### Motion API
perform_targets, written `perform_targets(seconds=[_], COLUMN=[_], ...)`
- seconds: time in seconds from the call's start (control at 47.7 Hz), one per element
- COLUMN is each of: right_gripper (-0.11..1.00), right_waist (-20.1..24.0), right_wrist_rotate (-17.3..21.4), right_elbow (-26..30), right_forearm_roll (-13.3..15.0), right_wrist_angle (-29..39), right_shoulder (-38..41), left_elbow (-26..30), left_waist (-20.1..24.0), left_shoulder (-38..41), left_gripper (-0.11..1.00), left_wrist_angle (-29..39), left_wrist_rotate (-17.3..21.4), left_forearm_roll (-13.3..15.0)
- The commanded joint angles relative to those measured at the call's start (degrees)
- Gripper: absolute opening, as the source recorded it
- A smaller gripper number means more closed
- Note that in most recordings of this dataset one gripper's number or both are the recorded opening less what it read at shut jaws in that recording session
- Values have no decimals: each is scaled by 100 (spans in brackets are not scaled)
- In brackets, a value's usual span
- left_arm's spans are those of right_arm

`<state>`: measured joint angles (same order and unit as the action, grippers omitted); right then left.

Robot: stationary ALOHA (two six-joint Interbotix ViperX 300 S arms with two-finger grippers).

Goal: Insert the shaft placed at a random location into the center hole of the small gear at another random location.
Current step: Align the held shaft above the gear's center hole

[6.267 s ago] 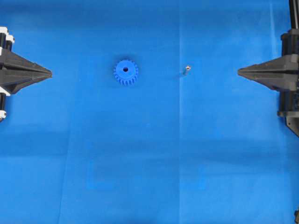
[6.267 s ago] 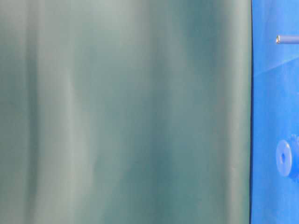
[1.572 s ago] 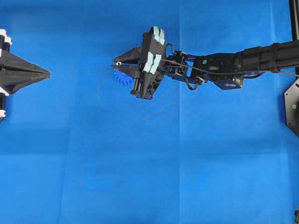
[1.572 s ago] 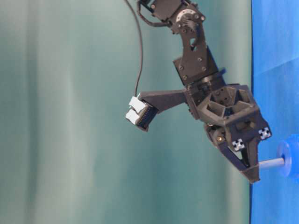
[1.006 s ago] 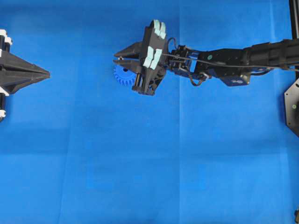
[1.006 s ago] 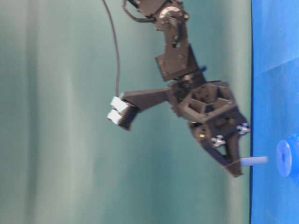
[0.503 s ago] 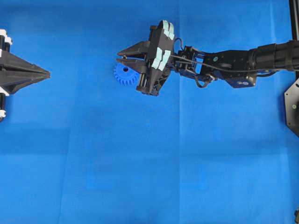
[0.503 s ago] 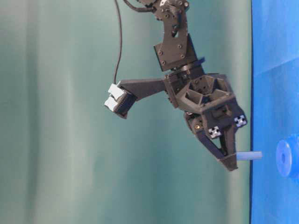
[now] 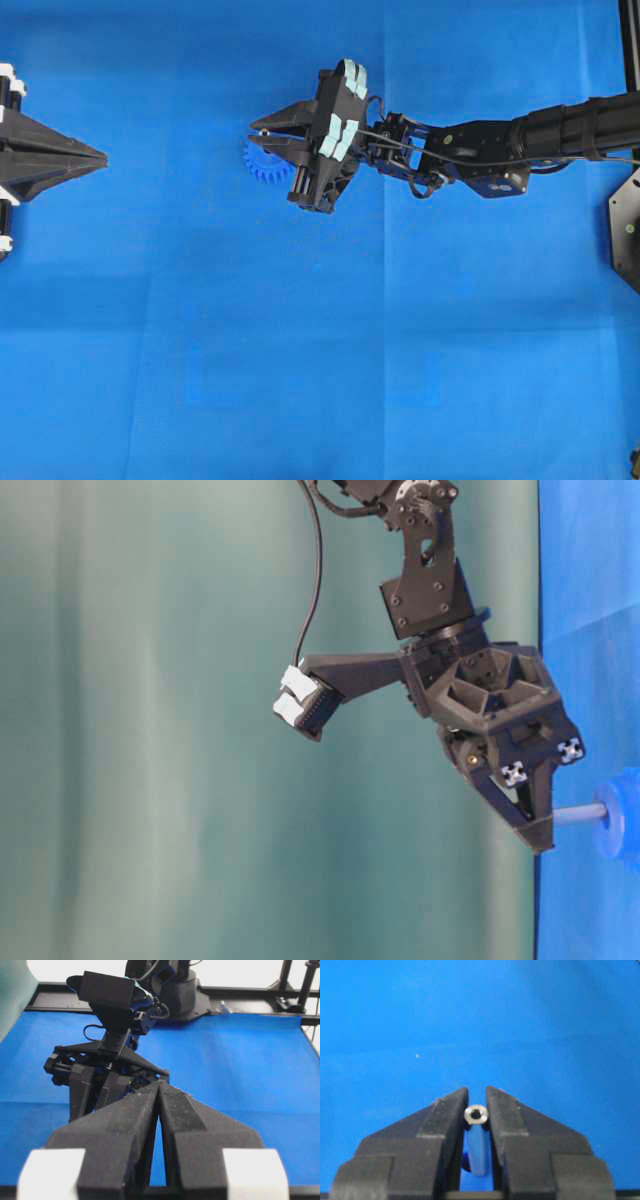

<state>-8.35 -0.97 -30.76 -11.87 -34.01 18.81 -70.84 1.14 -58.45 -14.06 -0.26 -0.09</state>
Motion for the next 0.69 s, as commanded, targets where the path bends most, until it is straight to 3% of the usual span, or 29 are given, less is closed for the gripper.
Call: perform_targets(seconds=[0.0, 0.671], right_gripper=[2, 2], right_waist=[9, 9], right_wrist_rotate=[9, -70], right_elbow=[35, 35], right_forearm_roll=[-9, 70], right_wrist_angle=[-44, -70], right_shoulder=[-88, -580], left_elbow=[44, 44], left_waist=[9, 9], left_shoulder=[26, 26], left_gripper=[0, 0], left_wrist_angle=[-26, -26], left_wrist_rotate=[0, 9], left_forearm_roll=[-9, -9])
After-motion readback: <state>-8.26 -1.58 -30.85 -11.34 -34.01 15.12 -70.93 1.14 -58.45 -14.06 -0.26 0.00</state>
